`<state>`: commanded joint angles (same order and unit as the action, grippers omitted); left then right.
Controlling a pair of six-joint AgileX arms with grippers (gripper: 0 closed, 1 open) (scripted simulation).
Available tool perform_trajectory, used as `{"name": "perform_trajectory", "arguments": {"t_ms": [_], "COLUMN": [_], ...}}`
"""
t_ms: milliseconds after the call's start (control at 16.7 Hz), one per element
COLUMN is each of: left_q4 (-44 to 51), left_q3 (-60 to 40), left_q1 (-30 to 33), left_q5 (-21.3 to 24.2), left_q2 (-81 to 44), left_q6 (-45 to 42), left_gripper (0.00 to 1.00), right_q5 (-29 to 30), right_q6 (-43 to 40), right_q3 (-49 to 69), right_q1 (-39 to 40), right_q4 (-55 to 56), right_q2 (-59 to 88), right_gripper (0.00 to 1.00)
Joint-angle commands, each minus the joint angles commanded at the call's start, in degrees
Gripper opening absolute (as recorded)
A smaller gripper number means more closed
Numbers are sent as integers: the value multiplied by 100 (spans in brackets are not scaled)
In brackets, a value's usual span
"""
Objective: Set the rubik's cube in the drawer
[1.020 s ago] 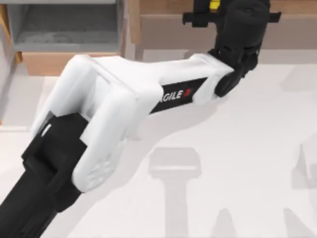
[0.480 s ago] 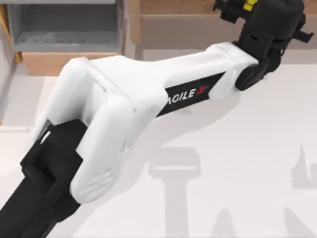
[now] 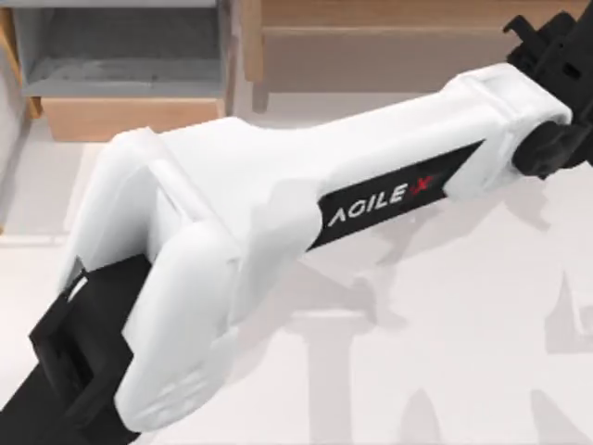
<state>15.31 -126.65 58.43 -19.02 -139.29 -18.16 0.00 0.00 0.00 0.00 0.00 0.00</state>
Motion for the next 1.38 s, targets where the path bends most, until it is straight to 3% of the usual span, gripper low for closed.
{"name": "perform_trajectory", "arguments": {"t_ms": [300, 600, 1020, 1380], "left_q4": [2082, 4204, 6732, 7817], "left_q3": [-333, -746, -1550, -2639], "left_q1": [-159, -1125, -3600, -6109], "left_q5": [730, 1179, 1442, 1532], "left_q2": [386, 658, 633, 108], "left_q6": [-393, -606, -604, -420], "left_gripper": [0, 0, 0, 0], "right_q5": [0, 0, 0, 0], "right_q6": [0, 0, 0, 0], "right_q3": [0, 0, 0, 0], "right_q1": [0, 0, 0, 0], "right_q4": [0, 0, 0, 0], "right_q2": [0, 0, 0, 0], "right_gripper": [100, 100, 100, 100]}}
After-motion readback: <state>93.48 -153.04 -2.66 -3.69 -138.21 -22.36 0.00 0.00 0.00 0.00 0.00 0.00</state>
